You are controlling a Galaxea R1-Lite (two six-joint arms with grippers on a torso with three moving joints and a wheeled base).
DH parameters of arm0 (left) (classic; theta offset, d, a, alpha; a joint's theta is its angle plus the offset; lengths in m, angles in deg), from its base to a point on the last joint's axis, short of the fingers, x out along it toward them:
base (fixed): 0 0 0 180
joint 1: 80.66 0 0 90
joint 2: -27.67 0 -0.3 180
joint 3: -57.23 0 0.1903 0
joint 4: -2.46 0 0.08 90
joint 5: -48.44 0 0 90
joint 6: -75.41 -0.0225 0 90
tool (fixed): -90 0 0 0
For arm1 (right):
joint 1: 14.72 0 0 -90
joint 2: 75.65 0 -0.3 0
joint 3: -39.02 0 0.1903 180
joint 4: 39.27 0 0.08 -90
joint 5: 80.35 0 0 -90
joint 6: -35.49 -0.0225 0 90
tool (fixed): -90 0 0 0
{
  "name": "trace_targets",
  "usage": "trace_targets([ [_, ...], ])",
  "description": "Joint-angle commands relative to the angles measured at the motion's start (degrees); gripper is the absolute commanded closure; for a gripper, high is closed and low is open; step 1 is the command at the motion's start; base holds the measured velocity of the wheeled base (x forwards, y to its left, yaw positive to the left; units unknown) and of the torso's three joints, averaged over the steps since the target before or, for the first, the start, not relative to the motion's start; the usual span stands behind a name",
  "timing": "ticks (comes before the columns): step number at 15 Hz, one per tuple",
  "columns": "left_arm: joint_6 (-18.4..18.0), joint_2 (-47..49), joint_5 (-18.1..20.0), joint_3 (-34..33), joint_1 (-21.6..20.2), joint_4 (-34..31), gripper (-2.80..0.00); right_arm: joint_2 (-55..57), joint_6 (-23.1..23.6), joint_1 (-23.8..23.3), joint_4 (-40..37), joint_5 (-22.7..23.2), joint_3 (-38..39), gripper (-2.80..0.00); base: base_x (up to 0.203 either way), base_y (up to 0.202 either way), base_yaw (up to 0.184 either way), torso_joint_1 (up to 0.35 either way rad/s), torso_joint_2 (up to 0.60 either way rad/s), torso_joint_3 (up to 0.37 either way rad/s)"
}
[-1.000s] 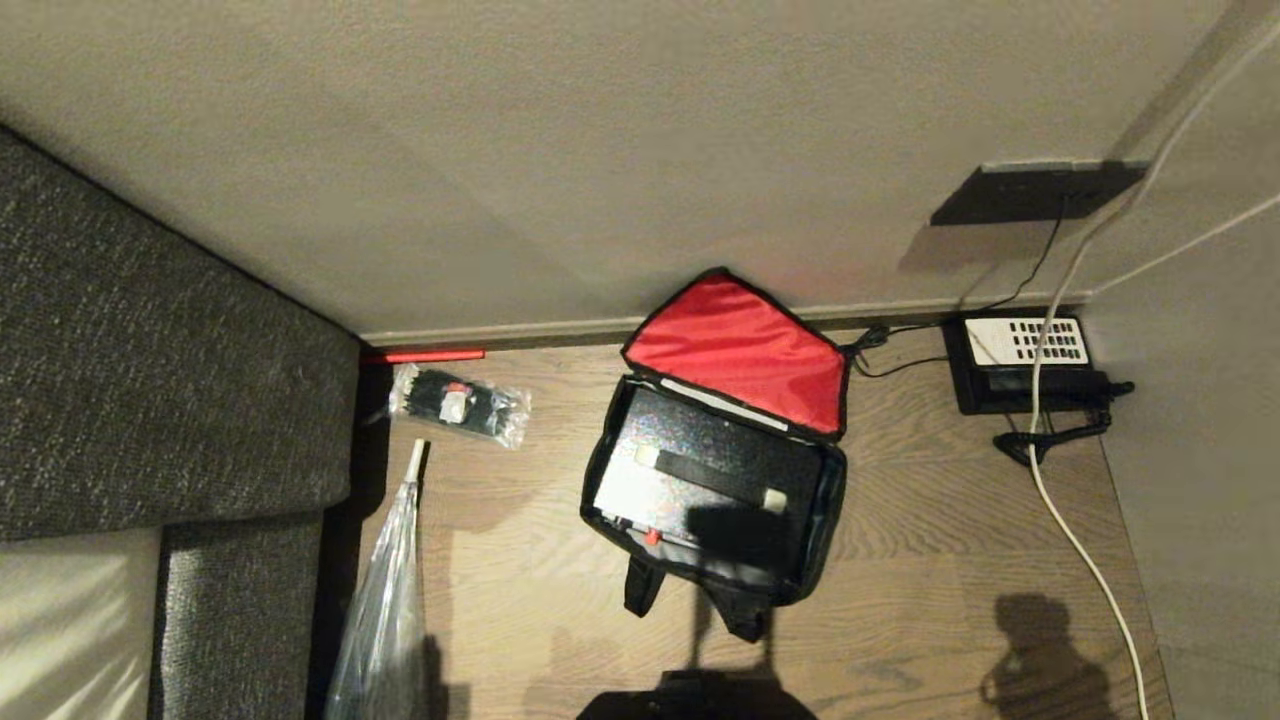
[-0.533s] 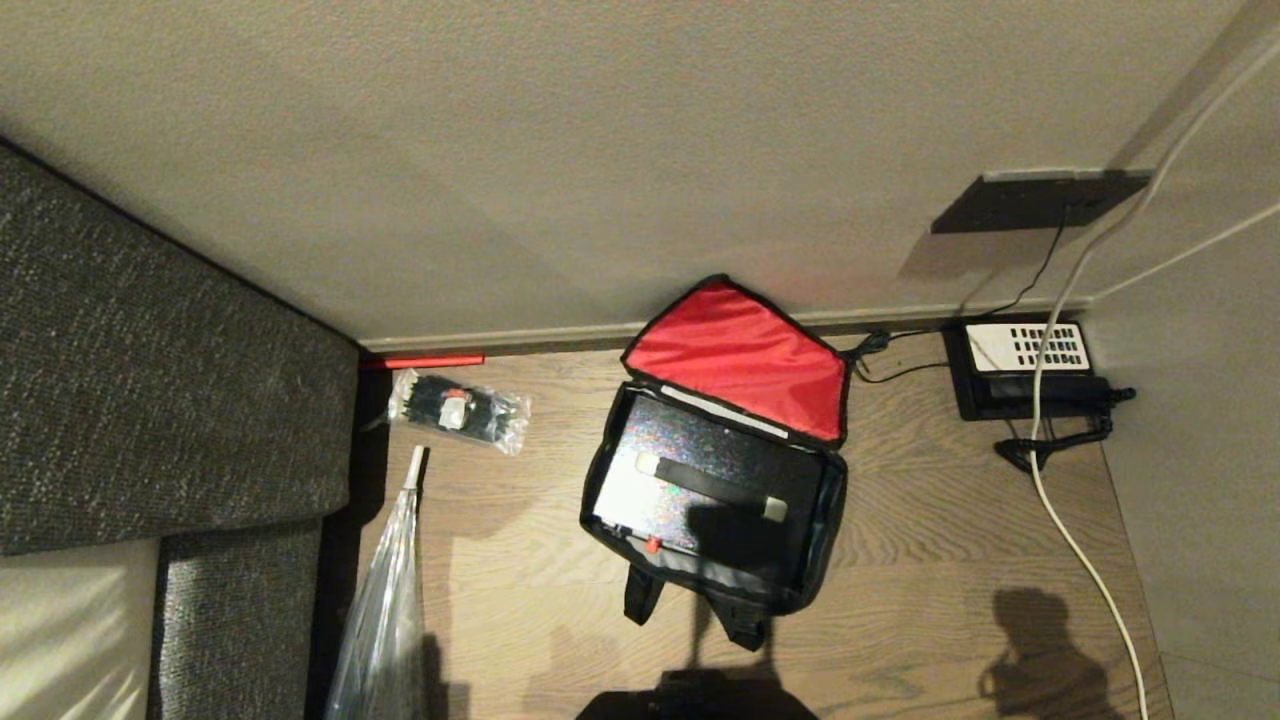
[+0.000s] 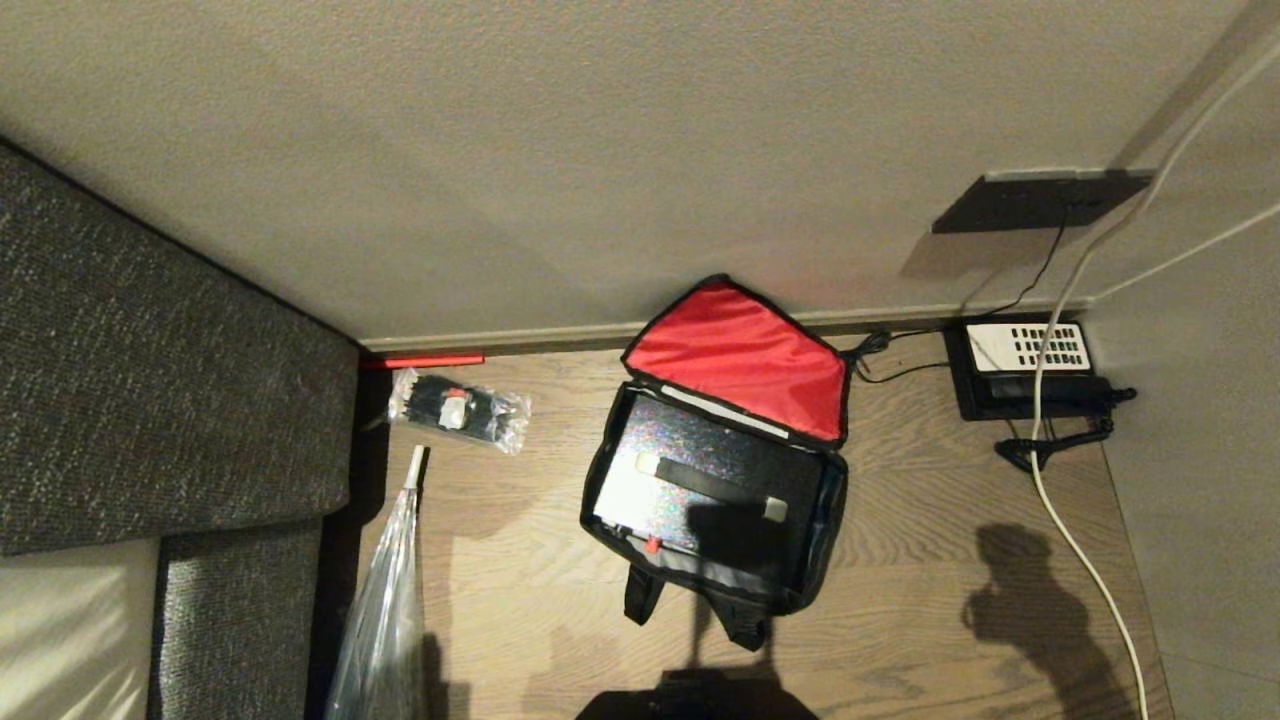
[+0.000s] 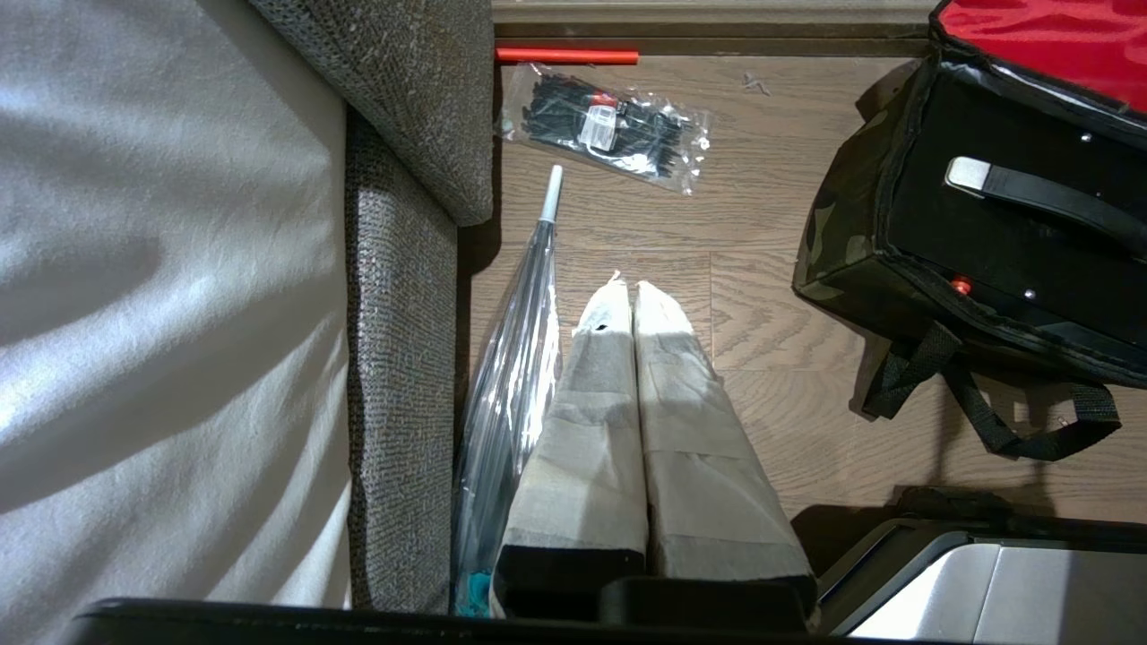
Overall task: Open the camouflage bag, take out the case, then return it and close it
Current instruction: Close the top of the storage box
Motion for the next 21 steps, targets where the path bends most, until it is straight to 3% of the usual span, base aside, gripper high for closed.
trace_targets([
  [1,0.04,0.00,-0.02,-0.09,-0.02,0.04,0.00,2.65,-0.10,0.06,0.95,0.34,0.24,0.00,0.000,0.000,0.000,0.000,0.00,0.000],
  [12,-0.13,0.00,0.15,-0.09,-0.02,0.04,0.00,3.00,0.08,-0.03,1.03,-0.35,0.23,0.00,0.000,0.000,0.000,0.000,0.00,-0.003],
  [21,0.22,0.00,0.16,-0.09,-0.02,0.04,0.00,4.76,-0.11,0.04,1.48,0.00,0.61,0.00,0.000,0.000,0.000,0.000,0.00,-0.171],
])
